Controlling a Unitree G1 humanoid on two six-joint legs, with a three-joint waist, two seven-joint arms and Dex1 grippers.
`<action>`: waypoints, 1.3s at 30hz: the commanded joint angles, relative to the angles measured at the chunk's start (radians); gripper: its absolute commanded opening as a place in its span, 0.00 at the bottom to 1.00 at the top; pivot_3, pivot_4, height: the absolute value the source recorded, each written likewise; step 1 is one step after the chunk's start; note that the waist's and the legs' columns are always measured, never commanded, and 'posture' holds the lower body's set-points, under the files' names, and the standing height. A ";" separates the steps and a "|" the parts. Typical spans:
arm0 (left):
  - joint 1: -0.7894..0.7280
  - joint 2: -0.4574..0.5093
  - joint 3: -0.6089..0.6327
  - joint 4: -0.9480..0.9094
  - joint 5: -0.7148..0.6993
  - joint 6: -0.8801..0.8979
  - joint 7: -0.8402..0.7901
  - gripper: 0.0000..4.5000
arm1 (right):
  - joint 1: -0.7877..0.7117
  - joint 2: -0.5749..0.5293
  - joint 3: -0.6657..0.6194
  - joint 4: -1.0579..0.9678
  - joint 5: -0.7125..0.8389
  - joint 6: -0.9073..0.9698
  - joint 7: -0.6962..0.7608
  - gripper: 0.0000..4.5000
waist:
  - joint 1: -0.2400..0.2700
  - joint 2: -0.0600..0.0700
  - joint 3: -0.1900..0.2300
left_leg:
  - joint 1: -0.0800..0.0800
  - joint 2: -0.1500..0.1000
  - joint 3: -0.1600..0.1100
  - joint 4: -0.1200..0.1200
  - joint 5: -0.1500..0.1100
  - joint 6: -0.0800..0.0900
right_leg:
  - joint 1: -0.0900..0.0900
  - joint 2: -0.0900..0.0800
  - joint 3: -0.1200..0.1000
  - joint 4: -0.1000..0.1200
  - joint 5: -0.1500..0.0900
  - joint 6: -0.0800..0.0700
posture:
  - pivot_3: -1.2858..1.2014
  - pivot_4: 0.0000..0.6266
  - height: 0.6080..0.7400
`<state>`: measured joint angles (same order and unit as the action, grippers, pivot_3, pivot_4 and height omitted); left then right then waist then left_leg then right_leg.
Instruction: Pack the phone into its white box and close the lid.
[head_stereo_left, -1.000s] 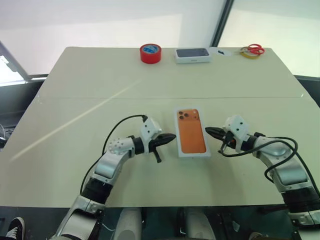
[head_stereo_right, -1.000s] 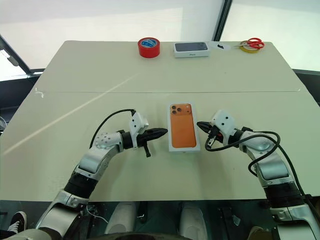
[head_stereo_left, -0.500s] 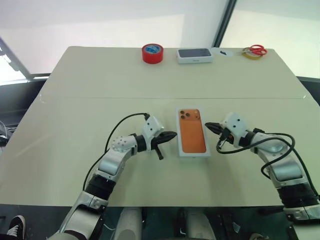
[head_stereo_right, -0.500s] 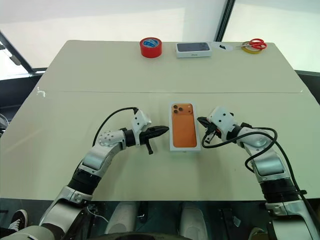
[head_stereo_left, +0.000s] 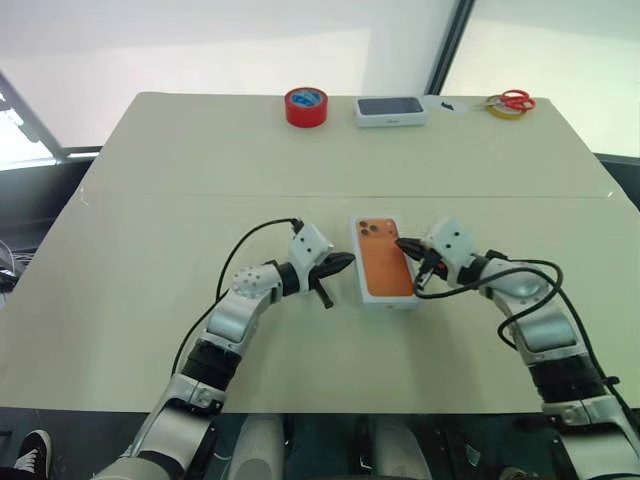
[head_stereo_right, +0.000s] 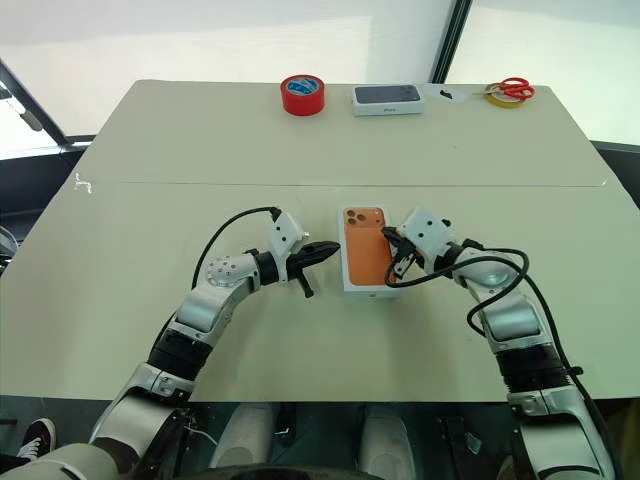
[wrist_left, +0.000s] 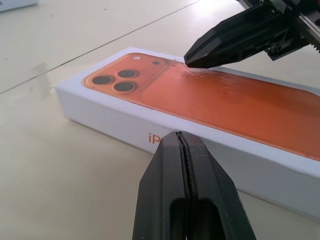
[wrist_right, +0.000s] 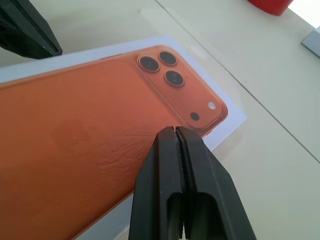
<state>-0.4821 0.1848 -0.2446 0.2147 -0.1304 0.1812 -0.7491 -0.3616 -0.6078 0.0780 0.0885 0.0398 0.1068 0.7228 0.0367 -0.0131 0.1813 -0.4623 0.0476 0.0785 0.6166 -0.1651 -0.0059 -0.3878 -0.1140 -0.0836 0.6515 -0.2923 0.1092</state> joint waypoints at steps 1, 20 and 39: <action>0.005 0.012 0.016 -0.037 -0.004 -0.019 0.001 0.00 | 0.016 -0.018 -0.004 -0.002 -0.023 -0.023 -0.001 0.01 | 0.000 0.000 0.000 | 0.000 0.000 0.000 0.000 0.000 0.000 | 0.000 0.000 0.000 0.000 0.000 0.000 | 0.52 0.24 1.00; -0.137 -0.015 -0.082 0.133 0.028 0.266 -0.025 0.00 | 0.079 -0.070 0.003 -0.088 0.022 0.001 0.145 0.01 | -0.008 0.001 -0.006 | 0.002 0.001 -0.001 0.000 0.000 0.000 | 0.003 0.002 0.000 0.001 0.000 0.001 | 0.52 0.24 1.00; 0.076 0.302 0.292 -0.214 -0.253 0.195 -0.147 1.00 | 0.163 -0.173 -0.287 -0.197 0.343 0.223 0.264 0.99 | -0.021 0.003 -0.007 | 0.013 0.002 -0.001 -0.003 -0.002 -0.001 | 0.013 -0.003 0.000 -0.003 0.000 0.000 | 0.52 0.24 1.00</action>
<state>-0.4092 0.4738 -0.0102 0.0805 -0.3019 0.3427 -0.8745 -0.2072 -0.7545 -0.1472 -0.0641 0.3333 0.3075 0.9653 0.0153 -0.0106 0.1748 -0.4492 0.0496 0.0772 0.6144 -0.1673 -0.0060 -0.3744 -0.1180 -0.0838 0.6478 -0.2924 0.1089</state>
